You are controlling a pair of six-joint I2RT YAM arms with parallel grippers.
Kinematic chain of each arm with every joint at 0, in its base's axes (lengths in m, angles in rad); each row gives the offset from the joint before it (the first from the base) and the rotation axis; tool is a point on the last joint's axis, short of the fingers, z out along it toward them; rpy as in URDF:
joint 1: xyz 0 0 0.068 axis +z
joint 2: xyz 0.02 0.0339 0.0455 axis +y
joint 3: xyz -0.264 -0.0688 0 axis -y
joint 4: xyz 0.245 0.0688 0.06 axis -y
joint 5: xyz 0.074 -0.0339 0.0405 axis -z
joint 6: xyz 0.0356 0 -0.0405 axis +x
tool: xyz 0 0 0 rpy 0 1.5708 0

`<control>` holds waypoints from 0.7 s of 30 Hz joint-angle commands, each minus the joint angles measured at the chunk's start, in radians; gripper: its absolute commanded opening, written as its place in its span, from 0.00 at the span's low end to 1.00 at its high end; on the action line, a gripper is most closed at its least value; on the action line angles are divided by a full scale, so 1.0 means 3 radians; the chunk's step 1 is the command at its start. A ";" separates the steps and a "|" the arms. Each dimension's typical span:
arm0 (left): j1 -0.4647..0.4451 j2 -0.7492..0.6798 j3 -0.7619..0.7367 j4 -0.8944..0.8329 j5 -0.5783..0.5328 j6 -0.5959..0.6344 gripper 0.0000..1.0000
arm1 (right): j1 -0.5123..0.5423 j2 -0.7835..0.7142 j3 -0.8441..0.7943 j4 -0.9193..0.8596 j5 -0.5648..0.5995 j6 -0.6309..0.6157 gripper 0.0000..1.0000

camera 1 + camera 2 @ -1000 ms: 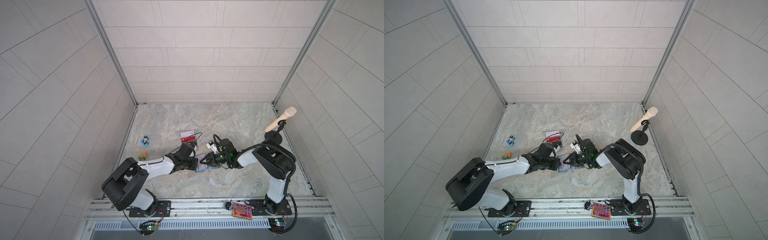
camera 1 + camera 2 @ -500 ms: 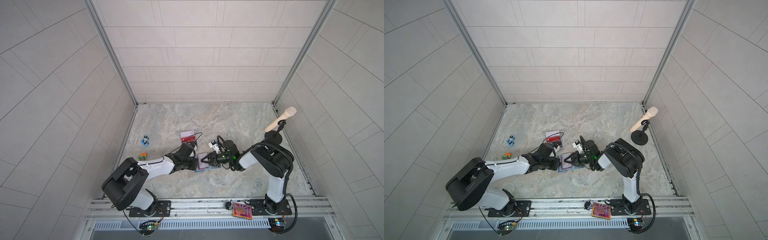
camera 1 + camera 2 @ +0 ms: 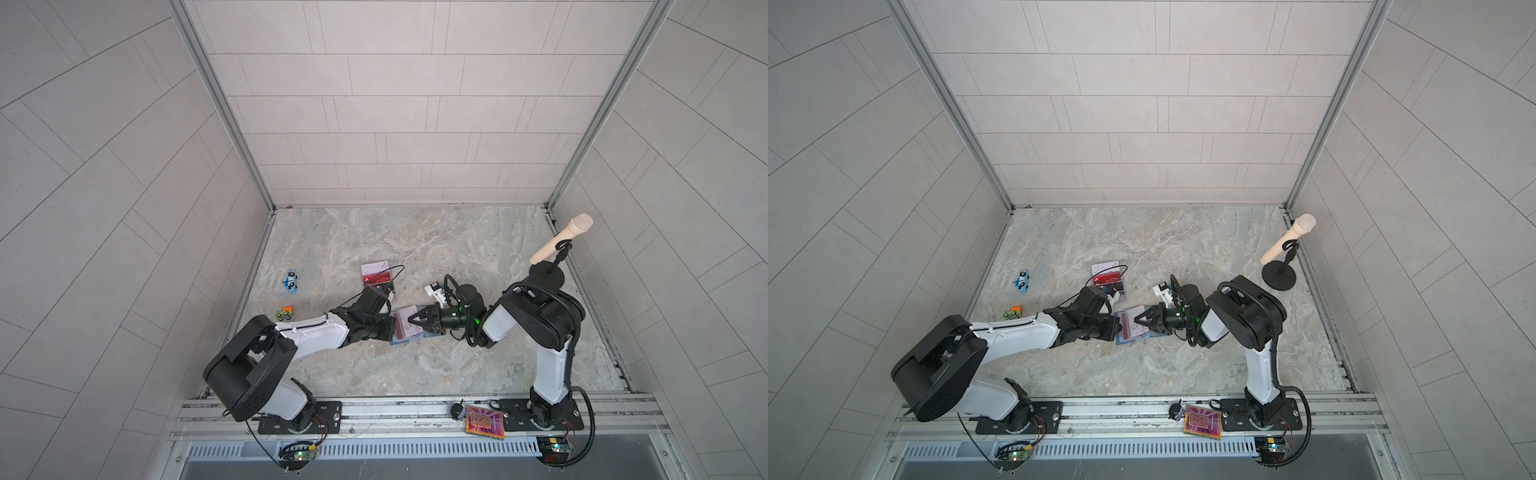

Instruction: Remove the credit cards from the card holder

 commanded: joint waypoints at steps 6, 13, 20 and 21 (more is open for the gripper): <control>-0.0020 0.0038 -0.0073 -0.0264 -0.0084 0.0001 0.07 | -0.0129 -0.0081 -0.0069 0.0155 -0.0043 0.0057 0.20; -0.0022 0.0043 -0.0067 -0.0266 -0.0086 0.0005 0.07 | -0.0169 -0.0093 -0.0087 -0.0042 0.0017 -0.0068 0.15; -0.0022 0.0063 -0.0032 -0.0282 -0.0084 0.0011 0.07 | -0.0208 -0.0278 -0.0094 -0.0511 0.0113 -0.0340 0.09; -0.0023 0.0066 -0.0027 -0.0284 -0.0084 0.0015 0.07 | -0.0211 -0.0319 -0.0089 -0.0627 0.0127 -0.0403 0.09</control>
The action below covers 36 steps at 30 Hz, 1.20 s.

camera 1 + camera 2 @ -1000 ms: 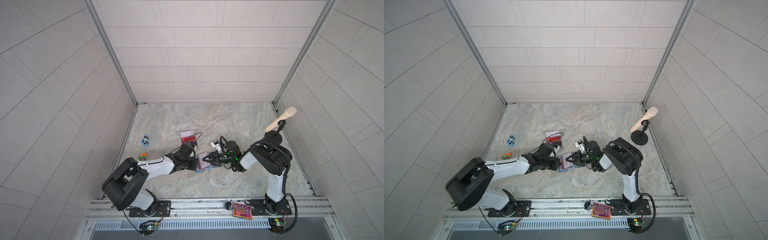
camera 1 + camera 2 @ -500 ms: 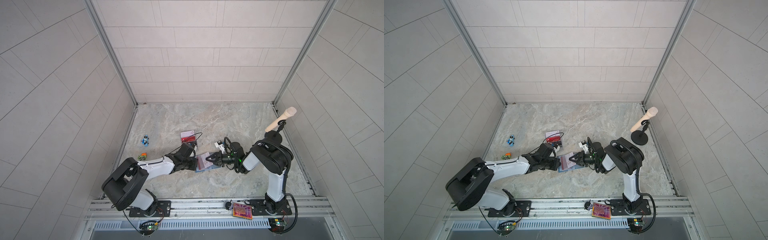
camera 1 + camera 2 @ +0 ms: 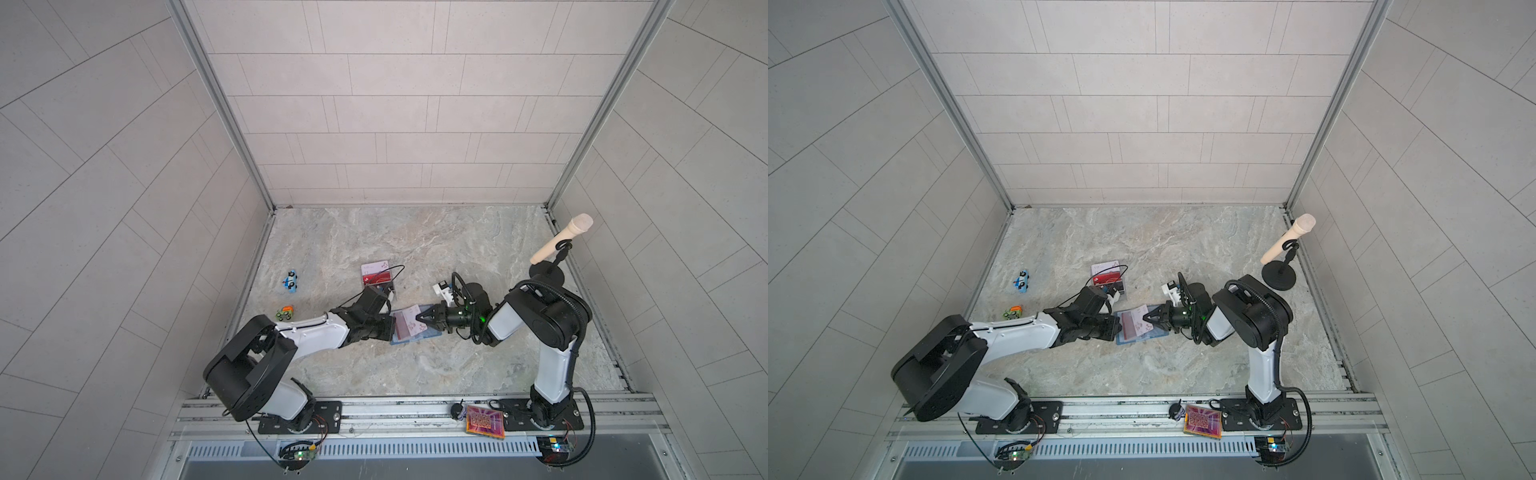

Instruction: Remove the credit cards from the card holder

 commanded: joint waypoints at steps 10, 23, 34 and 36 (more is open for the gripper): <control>-0.0017 0.0078 -0.0018 -0.0279 -0.0088 0.0022 0.08 | -0.0111 -0.0807 0.0334 -0.2366 0.0275 -0.1413 0.07; -0.0017 -0.0183 0.0078 -0.0379 -0.0114 0.0071 0.37 | -0.0106 -0.1432 0.0809 -0.3973 0.0799 -0.2274 0.03; 0.0004 -0.0926 0.0669 -0.0879 0.0320 0.0463 0.63 | -0.0080 -0.1802 0.1405 -0.5001 0.0585 -0.3004 0.00; 0.0008 -0.1062 0.0825 -0.0995 0.0467 0.0590 0.70 | -0.0059 -0.1831 0.1518 -0.5116 0.0416 -0.3102 0.00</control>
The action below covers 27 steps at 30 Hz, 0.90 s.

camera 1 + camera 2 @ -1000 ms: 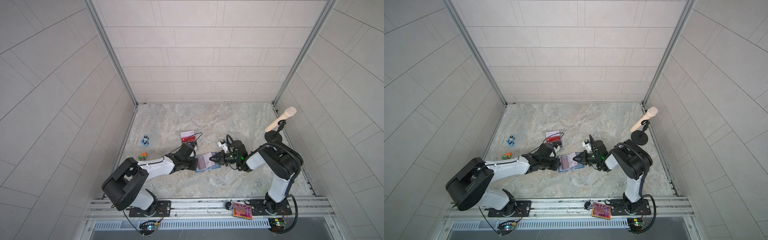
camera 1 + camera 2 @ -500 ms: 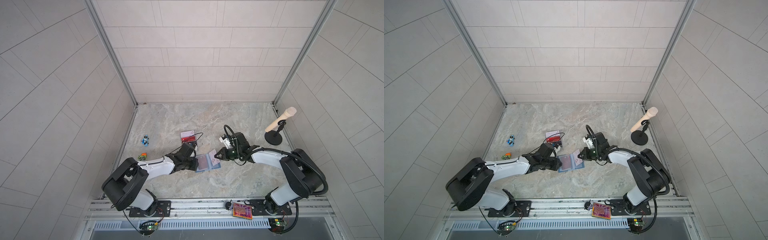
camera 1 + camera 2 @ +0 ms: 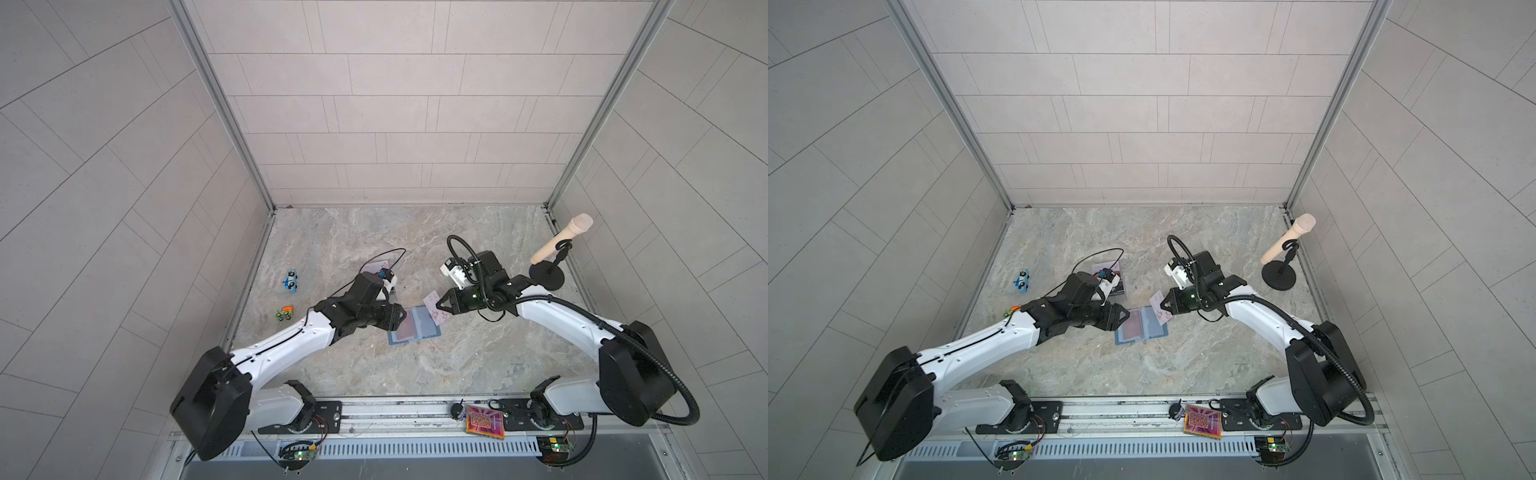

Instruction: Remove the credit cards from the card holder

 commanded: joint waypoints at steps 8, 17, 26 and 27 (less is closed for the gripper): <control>0.0139 -0.0271 0.0641 -0.0740 0.1242 0.0725 0.78 | 0.0188 -0.0204 0.0463 -0.0752 -0.0868 -0.0848 0.00; 0.0168 -0.0341 0.0832 -0.1035 0.1556 0.0954 0.74 | 0.0403 -0.0250 0.0733 -0.1199 -0.1229 -0.1344 0.00; 0.0189 -0.0316 0.0842 -0.1098 0.1844 0.0993 0.54 | 0.0539 -0.0223 0.0849 -0.1214 -0.1263 -0.1425 0.00; 0.0192 -0.0321 0.0838 -0.1091 0.1893 0.0996 0.52 | 0.0542 -0.0225 0.0851 -0.1201 -0.1257 -0.1425 0.00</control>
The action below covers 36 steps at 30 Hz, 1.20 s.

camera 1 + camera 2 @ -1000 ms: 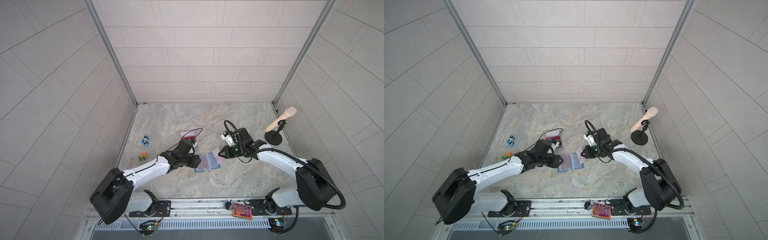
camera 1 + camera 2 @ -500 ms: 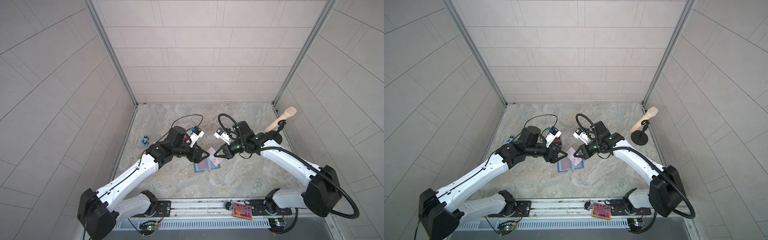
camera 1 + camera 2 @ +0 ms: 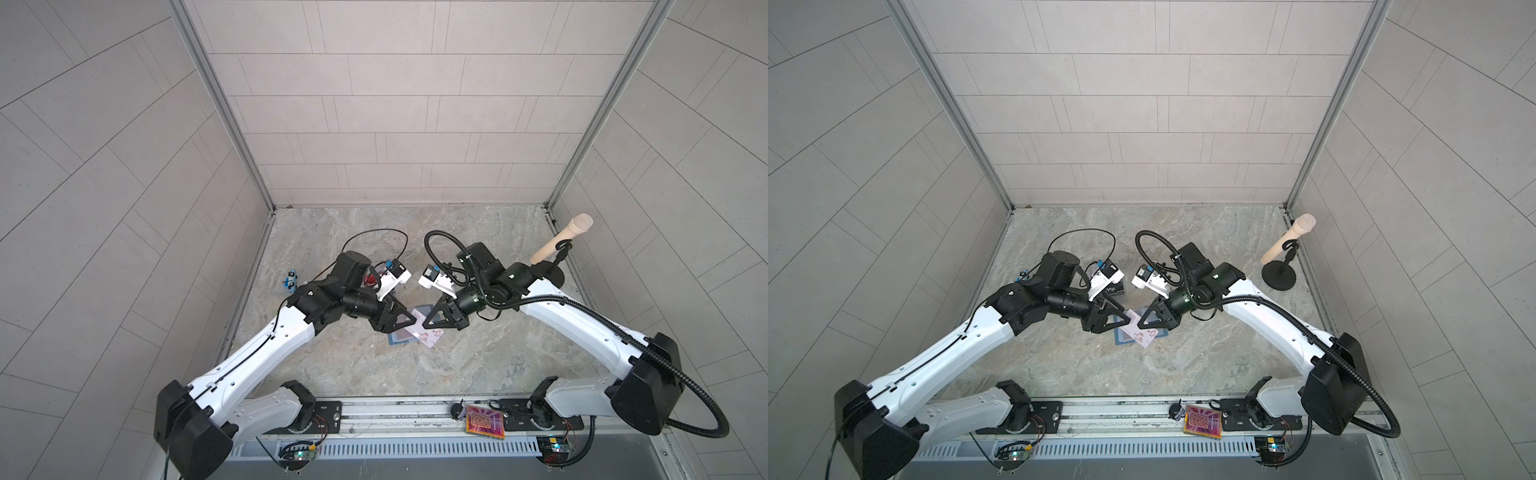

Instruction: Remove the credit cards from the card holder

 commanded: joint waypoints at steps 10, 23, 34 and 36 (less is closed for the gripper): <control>0.0012 -0.0047 0.0001 0.0112 0.0676 -0.0032 0.22 | 0.0020 -0.0101 0.0026 0.0232 -0.0030 -0.0055 0.00; 0.0015 -0.0081 0.0003 0.0279 0.0609 -0.0172 0.00 | -0.0005 -0.0339 -0.0171 0.0608 0.0315 0.0271 0.18; 0.0158 -0.0162 -0.0183 0.1214 -0.0249 -0.1030 0.00 | -0.0238 -0.1053 -0.0923 0.1838 0.0937 0.1521 0.66; 0.0187 -0.0198 -0.0313 0.1522 -0.0339 -0.1260 0.00 | -0.0237 -0.1120 -0.1044 0.2057 0.0971 0.1718 0.68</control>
